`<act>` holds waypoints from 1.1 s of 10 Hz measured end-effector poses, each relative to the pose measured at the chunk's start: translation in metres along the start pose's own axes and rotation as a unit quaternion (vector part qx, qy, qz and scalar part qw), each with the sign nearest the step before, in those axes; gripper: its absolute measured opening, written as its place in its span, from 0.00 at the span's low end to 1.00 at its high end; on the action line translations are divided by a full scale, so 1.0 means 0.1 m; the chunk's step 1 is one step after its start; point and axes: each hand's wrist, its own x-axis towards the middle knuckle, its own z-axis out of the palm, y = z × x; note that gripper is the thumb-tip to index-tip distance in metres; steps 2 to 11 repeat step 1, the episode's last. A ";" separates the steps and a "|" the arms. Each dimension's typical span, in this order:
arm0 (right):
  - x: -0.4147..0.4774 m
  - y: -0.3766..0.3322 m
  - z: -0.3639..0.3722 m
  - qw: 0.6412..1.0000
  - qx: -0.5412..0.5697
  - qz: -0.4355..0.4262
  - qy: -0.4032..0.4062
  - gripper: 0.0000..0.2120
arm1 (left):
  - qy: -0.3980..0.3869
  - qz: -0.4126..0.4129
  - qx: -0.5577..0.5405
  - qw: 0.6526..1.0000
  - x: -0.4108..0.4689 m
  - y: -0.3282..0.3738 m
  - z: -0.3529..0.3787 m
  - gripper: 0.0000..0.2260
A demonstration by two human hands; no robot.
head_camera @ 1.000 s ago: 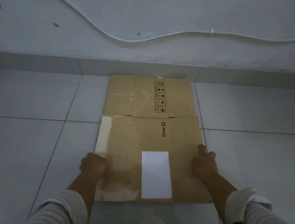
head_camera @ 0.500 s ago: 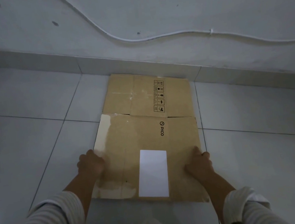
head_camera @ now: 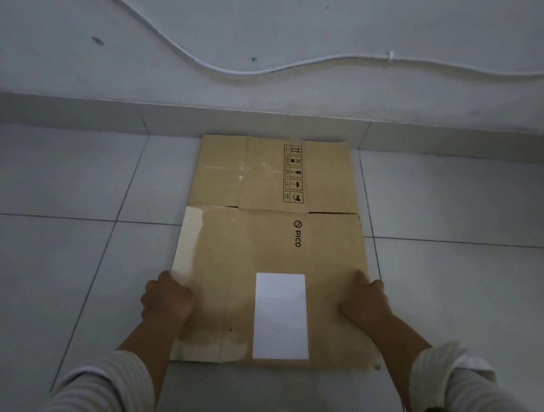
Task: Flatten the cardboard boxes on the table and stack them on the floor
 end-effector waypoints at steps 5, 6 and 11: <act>-0.09 -0.08 -0.05 0.999 -0.013 -0.013 0.036 0.35 | 0.009 0.002 0.009 1.000 -0.14 0.16 -0.09 0.28; -0.09 -0.08 -0.05 0.999 -0.013 -0.013 0.036 0.35 | 0.009 0.002 0.009 1.000 -0.14 0.16 -0.09 0.28; -0.09 -0.08 -0.05 0.999 -0.013 -0.013 0.036 0.35 | 0.009 0.002 0.009 1.000 -0.14 0.16 -0.09 0.28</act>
